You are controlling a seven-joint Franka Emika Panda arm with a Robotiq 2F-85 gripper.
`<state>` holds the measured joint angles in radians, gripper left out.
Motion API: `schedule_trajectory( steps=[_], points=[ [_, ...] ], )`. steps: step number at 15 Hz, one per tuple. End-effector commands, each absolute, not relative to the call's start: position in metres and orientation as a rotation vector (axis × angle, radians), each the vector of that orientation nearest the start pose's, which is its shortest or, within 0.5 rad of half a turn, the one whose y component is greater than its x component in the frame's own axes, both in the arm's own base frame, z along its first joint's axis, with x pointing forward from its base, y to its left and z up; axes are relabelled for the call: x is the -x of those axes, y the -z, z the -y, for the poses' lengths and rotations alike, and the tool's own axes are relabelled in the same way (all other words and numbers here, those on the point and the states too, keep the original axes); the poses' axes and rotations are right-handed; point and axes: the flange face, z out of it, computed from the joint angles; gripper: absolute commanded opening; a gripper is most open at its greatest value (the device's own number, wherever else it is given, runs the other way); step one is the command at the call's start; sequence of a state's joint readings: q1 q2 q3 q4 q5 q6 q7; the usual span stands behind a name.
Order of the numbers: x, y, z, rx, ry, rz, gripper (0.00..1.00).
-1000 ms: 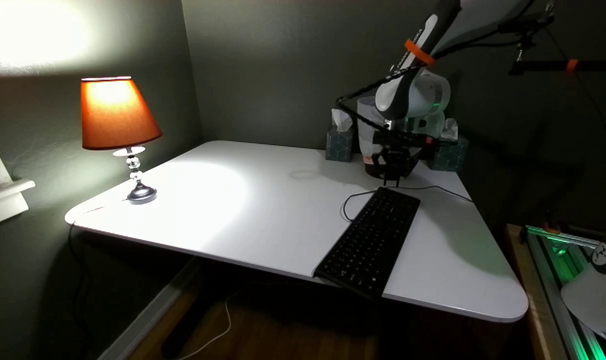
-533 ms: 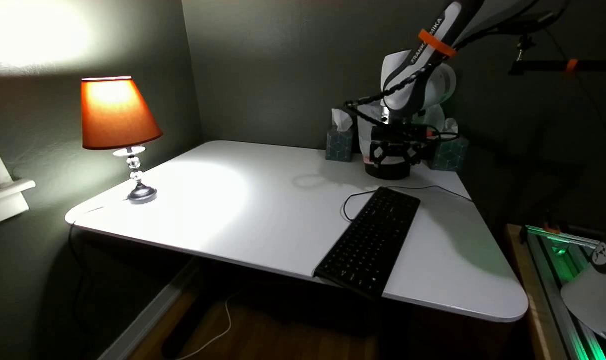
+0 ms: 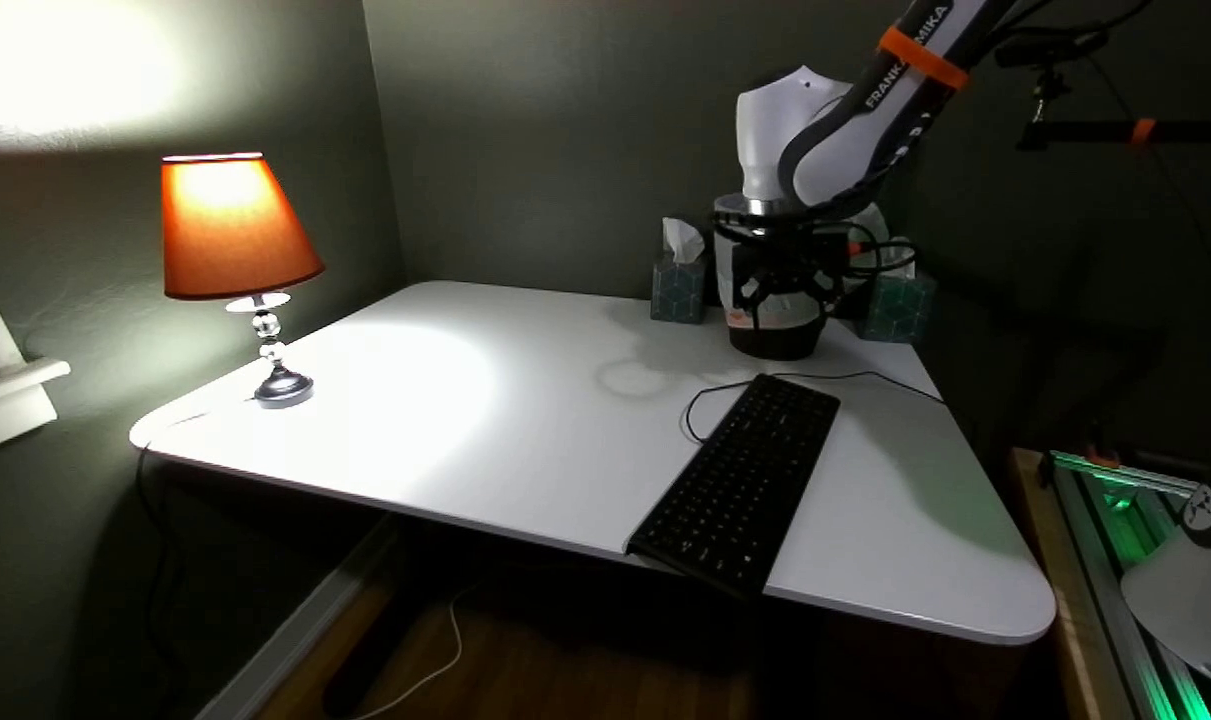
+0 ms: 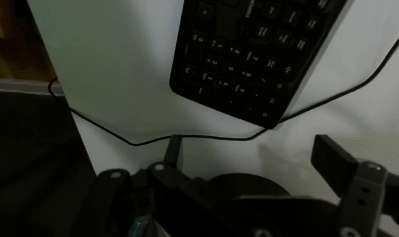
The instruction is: Press a key on the keyboard.
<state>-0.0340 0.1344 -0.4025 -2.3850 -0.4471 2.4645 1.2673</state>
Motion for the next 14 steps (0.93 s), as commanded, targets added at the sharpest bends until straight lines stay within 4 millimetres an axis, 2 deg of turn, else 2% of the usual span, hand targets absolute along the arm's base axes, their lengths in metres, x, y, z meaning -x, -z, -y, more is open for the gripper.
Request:
schedule_trajectory(
  steps=[1,9,10,12,14],
  points=[
    [-0.447,-0.287,0.181,2.755,0.206,-2.193,1.0],
    [-0.455,-0.315,0.111,2.864,0.272,-2.139,1.0],
    [-0.466,-0.31,0.124,2.859,0.251,-2.125,1.0],
    [-0.466,-0.314,0.113,2.872,0.26,-2.111,1.0],
    [-0.465,-0.315,0.112,2.872,0.262,-2.11,1.0]
  ],
)
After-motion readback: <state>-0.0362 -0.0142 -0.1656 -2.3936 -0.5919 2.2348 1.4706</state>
